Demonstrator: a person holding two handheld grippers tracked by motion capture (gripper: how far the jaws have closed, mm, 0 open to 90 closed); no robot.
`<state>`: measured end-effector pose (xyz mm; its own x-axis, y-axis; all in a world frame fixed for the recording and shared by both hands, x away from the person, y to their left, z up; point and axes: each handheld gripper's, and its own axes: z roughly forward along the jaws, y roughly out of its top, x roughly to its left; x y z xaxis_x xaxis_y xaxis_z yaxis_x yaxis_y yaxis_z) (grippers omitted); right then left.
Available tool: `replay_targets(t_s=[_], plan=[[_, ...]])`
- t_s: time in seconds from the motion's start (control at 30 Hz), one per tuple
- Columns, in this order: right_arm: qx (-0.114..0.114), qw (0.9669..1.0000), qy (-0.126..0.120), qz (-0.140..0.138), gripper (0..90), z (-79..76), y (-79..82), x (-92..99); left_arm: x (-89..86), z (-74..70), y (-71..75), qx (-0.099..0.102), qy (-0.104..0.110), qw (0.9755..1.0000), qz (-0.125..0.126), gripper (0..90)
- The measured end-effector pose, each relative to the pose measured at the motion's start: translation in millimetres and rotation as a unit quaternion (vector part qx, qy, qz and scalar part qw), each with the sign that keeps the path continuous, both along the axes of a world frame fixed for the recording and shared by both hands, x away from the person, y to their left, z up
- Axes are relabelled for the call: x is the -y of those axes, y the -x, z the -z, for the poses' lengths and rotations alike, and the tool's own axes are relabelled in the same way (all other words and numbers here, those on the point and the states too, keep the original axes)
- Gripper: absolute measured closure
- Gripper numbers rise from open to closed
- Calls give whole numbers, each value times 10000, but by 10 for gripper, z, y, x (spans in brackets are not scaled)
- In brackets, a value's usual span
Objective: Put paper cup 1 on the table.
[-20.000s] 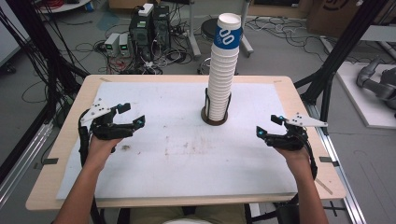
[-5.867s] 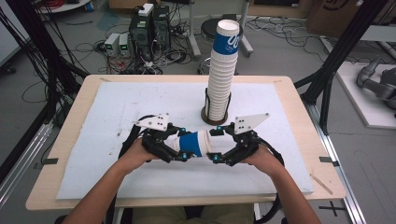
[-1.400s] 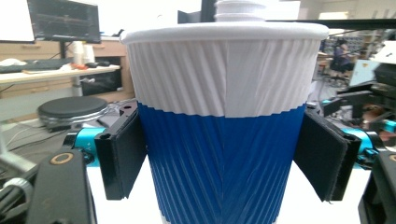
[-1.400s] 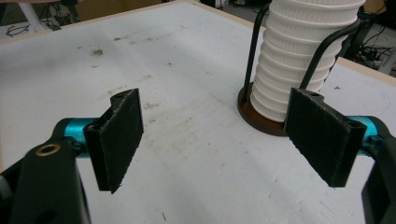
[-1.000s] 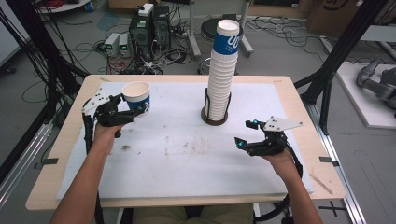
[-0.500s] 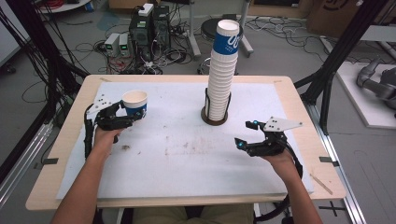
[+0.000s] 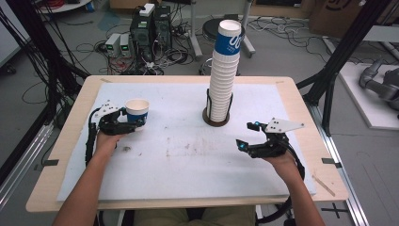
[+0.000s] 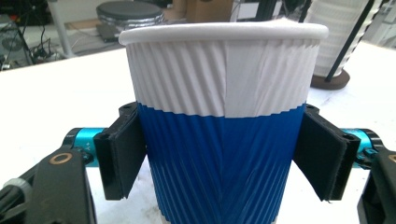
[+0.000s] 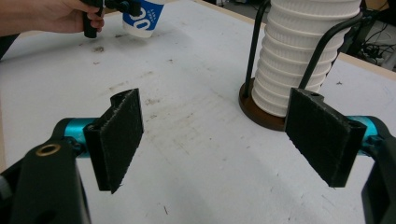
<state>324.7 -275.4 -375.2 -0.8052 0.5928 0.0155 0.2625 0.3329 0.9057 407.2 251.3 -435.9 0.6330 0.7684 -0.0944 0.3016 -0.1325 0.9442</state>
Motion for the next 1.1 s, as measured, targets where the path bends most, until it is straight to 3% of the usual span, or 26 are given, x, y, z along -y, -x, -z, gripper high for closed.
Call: replay_targets(t_s=[0.17, 0.3, 0.5, 0.57, 0.87, 1.1], plan=[[-7, 10000, -13, -2, 201, 0, 5, -2, 4, 22, 1, -67, -62, 10000, 17, 239], [11, 10000, 9, -16, 201, -3, 9, 0, 2, 49, -4, -177, -232, 9996, -5, 239], [0, 10000, 3, 6, 200, -8, 14, 19, -36, 55, 47, -216, -225, 9995, -69, 238], [1, 10000, 4, 1, 201, -6, 16, 15, -44, 44, 102, -232, -389, 9989, -134, 236], [4, 10000, 7, -56, 201, -11, 23, -6, -43, 11, 253, -365, -757, 9961, -254, 231], [-6, 10000, -13, -74, 201, -10, 17, 1, -100, -10, 323, -496, -692, 9958, -331, 222]])
